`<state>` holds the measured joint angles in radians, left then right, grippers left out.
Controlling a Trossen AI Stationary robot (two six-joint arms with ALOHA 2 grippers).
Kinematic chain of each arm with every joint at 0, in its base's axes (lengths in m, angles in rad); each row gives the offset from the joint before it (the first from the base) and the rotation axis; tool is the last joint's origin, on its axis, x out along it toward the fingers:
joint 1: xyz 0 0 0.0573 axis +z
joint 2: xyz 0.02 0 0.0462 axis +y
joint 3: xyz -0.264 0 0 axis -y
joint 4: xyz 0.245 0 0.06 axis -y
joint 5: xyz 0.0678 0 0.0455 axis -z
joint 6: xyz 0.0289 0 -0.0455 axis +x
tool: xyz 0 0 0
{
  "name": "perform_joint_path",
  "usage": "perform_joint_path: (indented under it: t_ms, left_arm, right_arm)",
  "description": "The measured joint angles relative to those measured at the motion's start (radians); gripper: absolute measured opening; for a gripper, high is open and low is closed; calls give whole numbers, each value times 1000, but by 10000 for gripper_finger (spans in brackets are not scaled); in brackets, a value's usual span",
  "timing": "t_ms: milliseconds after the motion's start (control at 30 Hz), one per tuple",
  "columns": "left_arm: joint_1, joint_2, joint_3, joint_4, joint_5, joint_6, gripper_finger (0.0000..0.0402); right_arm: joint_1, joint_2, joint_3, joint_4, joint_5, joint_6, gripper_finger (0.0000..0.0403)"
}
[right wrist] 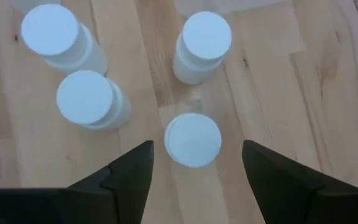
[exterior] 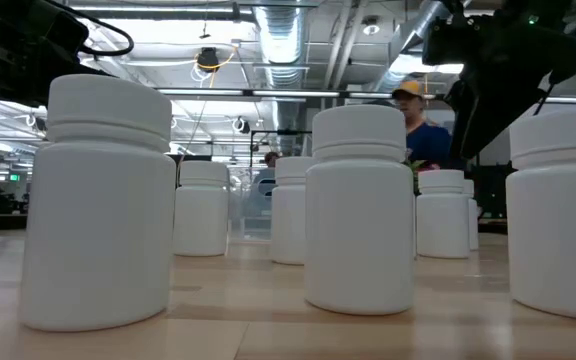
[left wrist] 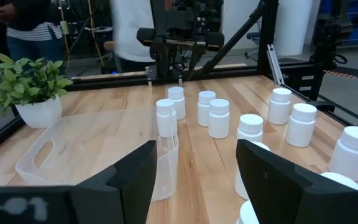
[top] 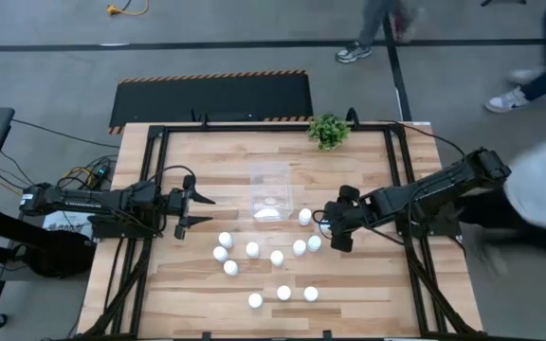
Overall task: Pick and place pill bottles into a basket
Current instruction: Put the pill bottles into the container
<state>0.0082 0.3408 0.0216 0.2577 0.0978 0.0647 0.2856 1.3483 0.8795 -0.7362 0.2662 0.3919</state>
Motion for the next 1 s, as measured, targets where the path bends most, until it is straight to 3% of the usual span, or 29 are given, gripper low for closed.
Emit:
perform_joint_path:
  t_ms: [500, 667, 1000]
  left_arm:
    - [0, 0, 0, -1, 0, 0, 211]
    - [0, 0, 0, -2, 0, 0, 211]
    - [0, 0, 0, -2, 0, 0, 211]
  right_arm:
    - [-104, 0, 0, 12, -38, -113, 240]
    - [-142, 0, 0, 8, -126, -113, 240]
    - [-131, 0, 0, 3, -172, -112, 240]
